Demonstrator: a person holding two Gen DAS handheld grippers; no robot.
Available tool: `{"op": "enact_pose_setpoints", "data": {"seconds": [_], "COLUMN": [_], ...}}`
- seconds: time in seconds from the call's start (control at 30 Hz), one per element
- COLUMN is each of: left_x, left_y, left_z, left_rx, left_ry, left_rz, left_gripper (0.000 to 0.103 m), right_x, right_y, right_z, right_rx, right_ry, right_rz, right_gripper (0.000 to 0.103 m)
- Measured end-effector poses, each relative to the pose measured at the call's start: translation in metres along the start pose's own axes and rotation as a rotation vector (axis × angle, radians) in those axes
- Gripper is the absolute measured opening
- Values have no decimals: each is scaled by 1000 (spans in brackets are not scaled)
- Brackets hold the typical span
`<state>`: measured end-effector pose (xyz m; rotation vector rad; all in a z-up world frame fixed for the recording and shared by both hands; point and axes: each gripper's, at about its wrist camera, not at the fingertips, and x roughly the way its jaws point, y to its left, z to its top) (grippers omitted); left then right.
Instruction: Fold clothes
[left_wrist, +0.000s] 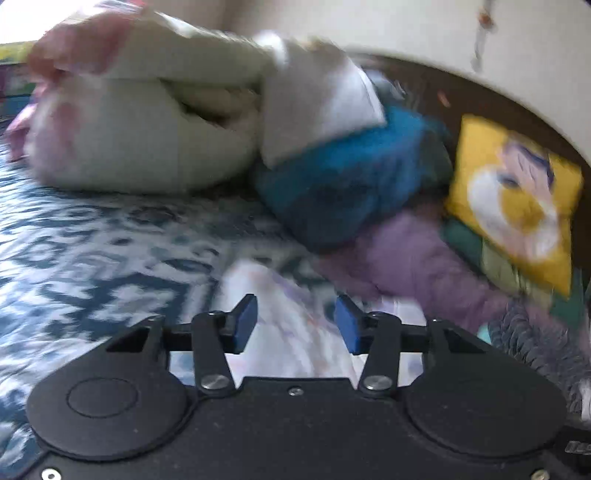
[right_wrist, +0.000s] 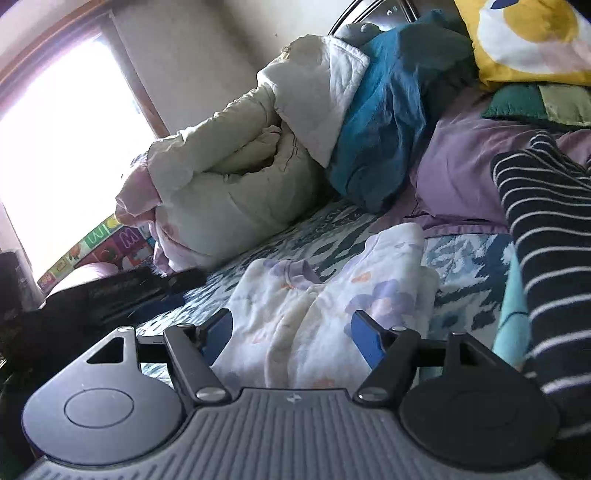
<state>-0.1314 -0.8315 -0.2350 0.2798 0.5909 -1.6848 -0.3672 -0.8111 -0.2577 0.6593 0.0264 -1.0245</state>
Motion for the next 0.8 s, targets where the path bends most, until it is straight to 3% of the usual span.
{"op": "enact_pose_setpoints", "data": {"seconds": [0.07, 0.1, 0.2, 0.23, 0.27, 0.33, 0.37, 0.47, 0.67, 0.8], "left_x": [29, 27, -6, -17, -27, -51, -64, -98, -120, -133], "left_y": [-9, -10, -11, -11, -11, -14, -18, -42, -97, -107], "left_z": [-15, -15, 1, 6, 11, 20, 22, 21, 9, 5], "left_rx": [67, 68, 21, 5, -11, -41, -55, -19, 197, 162], "left_ry": [137, 148, 91, 71, 52, 27, 27, 39, 90, 104], "left_rz": [50, 63, 85, 93, 100, 114, 120, 148, 372, 377], "left_gripper": [46, 46, 54, 68, 75, 79, 86, 103, 103, 103], "right_x": [-2, -1, -2, -5, -7, -18, -25, -48, -76, -94], "right_y": [5, 6, 13, 17, 21, 30, 34, 40, 40, 40], "right_z": [-5, -7, -10, -7, -5, 4, 9, 31, 48, 59], "right_rx": [-12, -4, 4, -2, -7, -9, -14, -13, -64, -99], "right_ry": [26, 39, 68, 72, 77, 96, 106, 138, 208, 254], "right_rz": [0, 2, 1, 0, -1, 12, 17, 18, -92, -167], "right_gripper": [71, 71, 74, 79, 86, 96, 103, 103, 103, 103]}}
